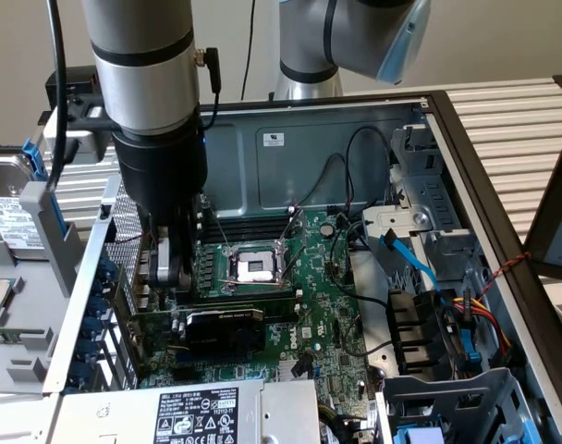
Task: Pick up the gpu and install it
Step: 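Press down on the gpu until it lock into place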
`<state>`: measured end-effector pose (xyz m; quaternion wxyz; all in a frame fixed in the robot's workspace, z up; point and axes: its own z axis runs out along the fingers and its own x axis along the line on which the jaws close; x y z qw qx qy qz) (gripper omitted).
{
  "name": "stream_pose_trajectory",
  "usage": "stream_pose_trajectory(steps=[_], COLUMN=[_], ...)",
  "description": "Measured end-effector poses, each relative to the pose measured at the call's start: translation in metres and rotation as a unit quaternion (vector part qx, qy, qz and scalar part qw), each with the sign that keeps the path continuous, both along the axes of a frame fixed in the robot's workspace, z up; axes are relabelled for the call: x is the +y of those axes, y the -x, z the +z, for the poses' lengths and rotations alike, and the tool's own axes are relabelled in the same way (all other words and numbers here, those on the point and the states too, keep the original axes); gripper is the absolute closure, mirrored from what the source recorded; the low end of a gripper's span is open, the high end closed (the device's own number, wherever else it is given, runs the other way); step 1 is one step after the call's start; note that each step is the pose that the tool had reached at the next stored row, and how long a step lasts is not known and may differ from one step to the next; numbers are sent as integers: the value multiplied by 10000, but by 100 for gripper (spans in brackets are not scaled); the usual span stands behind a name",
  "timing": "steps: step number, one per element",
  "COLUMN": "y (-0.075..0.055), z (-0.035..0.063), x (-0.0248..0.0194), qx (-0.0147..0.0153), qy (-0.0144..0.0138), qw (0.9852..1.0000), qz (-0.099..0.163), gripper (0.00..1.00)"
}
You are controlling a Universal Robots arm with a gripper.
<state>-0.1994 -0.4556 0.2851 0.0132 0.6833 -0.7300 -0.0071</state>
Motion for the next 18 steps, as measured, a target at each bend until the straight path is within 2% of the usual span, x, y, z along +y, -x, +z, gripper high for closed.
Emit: stream_pose_trajectory(steps=[7, 10, 18], y=[-14, -15, 5], z=[-124, -135, -159], x=[38, 48, 48], qx=[-1, -2, -47], qy=[0, 0, 3], qw=[10000, 10000, 10000], qz=[0, 1, 1], gripper=[89, 89, 89])
